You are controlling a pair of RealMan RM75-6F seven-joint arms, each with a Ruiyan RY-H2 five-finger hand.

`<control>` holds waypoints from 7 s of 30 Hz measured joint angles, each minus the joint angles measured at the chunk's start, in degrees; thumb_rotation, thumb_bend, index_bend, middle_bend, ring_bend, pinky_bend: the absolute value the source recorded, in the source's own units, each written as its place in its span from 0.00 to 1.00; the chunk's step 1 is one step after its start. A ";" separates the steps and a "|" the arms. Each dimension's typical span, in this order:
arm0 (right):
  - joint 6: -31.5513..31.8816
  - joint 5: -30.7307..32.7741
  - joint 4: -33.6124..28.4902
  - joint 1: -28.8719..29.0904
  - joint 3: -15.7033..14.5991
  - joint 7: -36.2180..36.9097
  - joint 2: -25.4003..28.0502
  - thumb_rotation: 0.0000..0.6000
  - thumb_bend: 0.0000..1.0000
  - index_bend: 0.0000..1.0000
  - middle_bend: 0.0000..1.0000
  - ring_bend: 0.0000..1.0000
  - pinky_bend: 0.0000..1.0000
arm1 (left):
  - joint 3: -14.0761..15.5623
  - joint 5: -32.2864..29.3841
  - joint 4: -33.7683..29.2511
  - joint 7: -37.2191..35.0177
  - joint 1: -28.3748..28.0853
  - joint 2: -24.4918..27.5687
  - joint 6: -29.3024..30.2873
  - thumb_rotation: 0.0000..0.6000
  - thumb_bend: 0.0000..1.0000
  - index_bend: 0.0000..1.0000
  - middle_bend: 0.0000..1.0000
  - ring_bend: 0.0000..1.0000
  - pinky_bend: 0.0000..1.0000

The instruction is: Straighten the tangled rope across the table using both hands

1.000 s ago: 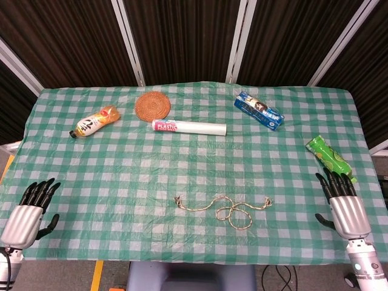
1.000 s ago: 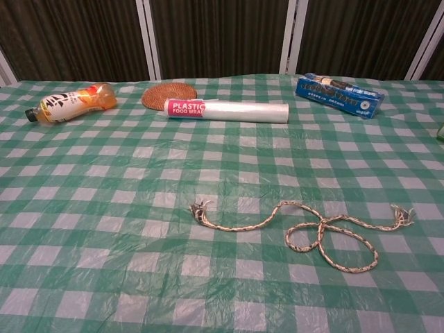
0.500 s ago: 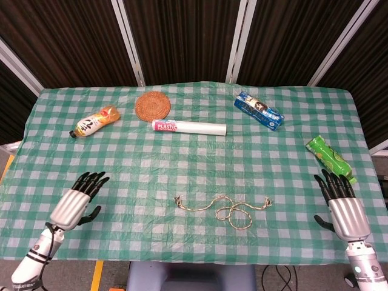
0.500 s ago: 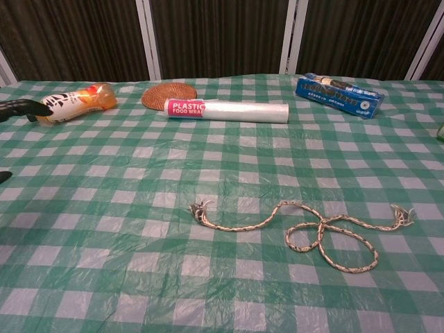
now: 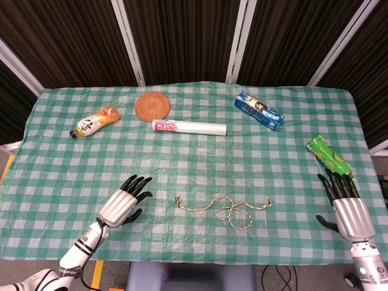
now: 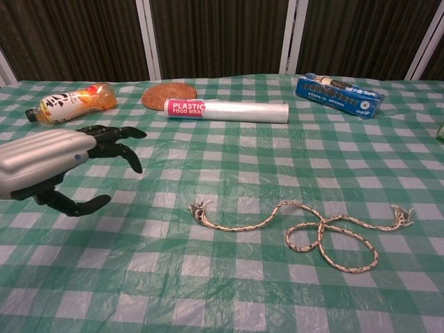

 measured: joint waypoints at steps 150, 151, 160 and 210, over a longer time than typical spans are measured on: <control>-22.47 -2.13 14.09 18.55 0.08 -18.90 -16.52 1.00 0.31 0.53 0.00 0.00 0.00 | 2.44 -6.05 12.72 3.08 -7.53 -10.87 2.33 1.00 0.47 0.63 0.10 0.00 0.05; -22.41 -2.10 14.38 18.50 -0.17 -18.71 -16.59 1.00 0.33 0.54 0.00 0.00 0.00 | 2.39 -6.10 12.77 3.07 -7.54 -10.88 2.24 1.00 0.47 0.63 0.10 0.00 0.05; -22.86 -2.27 17.66 18.83 -1.98 -17.14 -18.05 1.00 0.38 0.57 0.00 0.00 0.00 | 2.07 -6.38 13.21 3.21 -7.50 -11.03 1.81 1.00 0.47 0.63 0.10 0.00 0.05; -18.26 0.96 20.31 17.62 -2.33 -14.58 -16.73 1.00 0.61 0.80 0.07 0.00 0.00 | 1.23 -7.80 15.81 1.98 -6.49 -7.94 1.53 1.00 0.49 0.63 0.10 0.00 0.05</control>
